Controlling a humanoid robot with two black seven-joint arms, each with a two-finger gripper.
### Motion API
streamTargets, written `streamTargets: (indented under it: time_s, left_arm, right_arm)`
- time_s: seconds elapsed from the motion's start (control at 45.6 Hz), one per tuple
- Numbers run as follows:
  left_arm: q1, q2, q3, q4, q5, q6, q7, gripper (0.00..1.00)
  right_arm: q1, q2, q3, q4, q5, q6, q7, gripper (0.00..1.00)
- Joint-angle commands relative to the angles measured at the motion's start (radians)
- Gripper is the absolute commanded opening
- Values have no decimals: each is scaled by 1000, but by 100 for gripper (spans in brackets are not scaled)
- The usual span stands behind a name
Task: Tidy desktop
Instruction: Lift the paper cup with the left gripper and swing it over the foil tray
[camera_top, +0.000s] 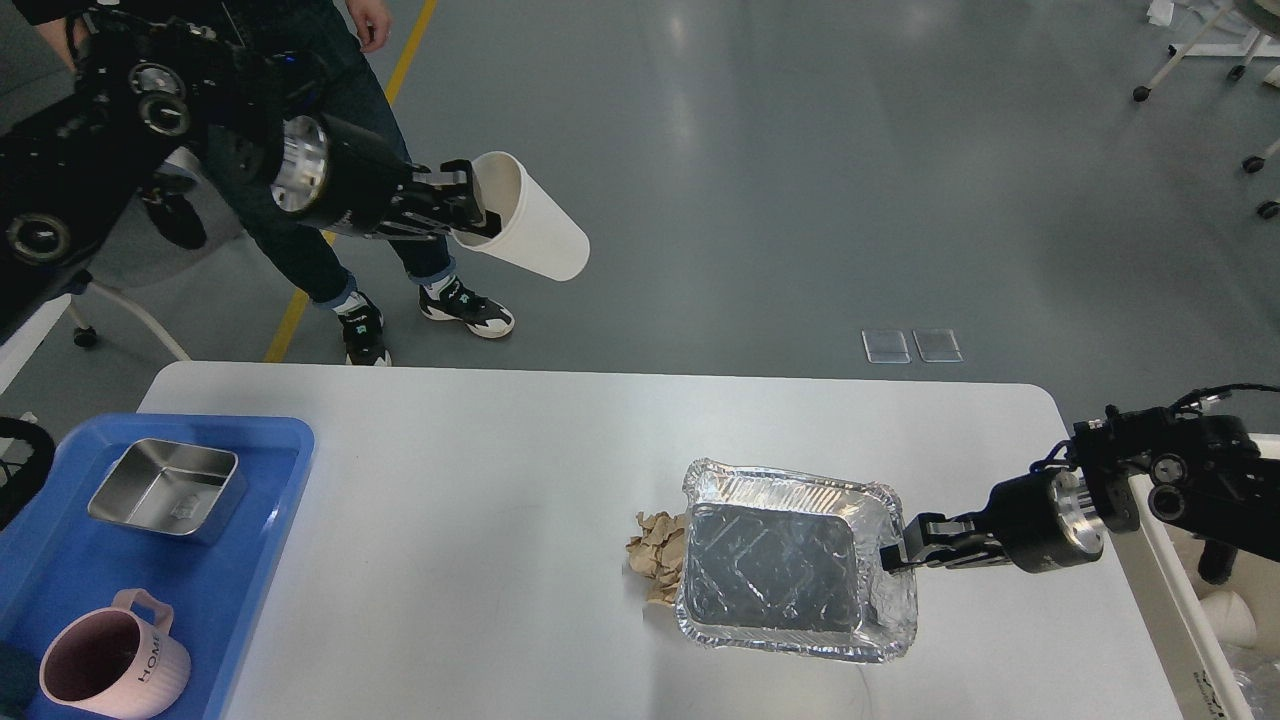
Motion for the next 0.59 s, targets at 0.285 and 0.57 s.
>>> streamTargets:
  time_s: [0.285, 0.57]
  left_arm:
    - [-72, -253, 44, 59, -11, -5, 10, 5]
    - [-80, -318, 44, 59, -15, -5, 23, 7]
  right_arm:
    - [46, 119, -1, -119, 18, 50, -1, 0]
    - [49, 206, -3, -246, 25, 78, 0, 0]
